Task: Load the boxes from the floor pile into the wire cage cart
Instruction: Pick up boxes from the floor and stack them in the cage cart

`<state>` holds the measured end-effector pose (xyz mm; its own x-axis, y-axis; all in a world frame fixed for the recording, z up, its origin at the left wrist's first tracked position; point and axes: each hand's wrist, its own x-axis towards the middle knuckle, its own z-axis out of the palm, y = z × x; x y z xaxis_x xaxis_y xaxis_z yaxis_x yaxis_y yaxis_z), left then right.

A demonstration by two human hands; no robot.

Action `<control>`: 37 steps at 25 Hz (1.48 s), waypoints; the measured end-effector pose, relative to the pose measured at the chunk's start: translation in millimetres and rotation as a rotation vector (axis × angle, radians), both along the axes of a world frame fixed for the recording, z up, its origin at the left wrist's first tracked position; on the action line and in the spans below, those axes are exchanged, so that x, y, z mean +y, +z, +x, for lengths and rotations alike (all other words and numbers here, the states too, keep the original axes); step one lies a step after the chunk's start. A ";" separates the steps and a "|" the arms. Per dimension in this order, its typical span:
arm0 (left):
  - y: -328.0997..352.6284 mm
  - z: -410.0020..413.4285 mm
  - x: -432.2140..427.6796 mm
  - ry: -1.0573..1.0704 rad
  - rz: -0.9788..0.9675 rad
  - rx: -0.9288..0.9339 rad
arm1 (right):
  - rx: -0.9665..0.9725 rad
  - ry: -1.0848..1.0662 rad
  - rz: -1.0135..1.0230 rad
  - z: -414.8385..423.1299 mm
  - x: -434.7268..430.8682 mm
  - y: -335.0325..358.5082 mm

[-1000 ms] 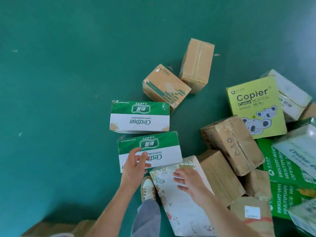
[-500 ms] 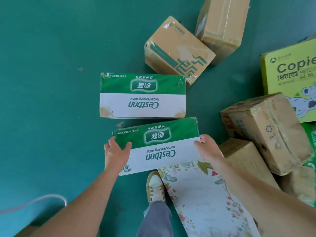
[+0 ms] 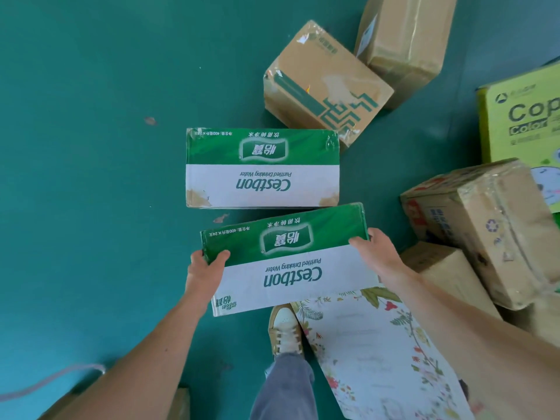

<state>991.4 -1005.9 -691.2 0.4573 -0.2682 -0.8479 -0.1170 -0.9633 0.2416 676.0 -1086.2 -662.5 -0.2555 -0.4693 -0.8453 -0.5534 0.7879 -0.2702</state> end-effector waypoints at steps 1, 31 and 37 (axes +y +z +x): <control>13.3 -0.1 -0.8 -0.013 -0.004 -0.053 | -0.014 -0.015 -0.026 1.6 2.6 11.8; 493.4 -539.6 281.8 -1.061 -0.576 0.215 | 0.563 -1.423 -0.442 -337.5 640.1 498.4; 545.1 -625.6 438.6 -1.424 -0.583 0.287 | 0.626 -1.686 -0.425 -325.5 827.8 530.5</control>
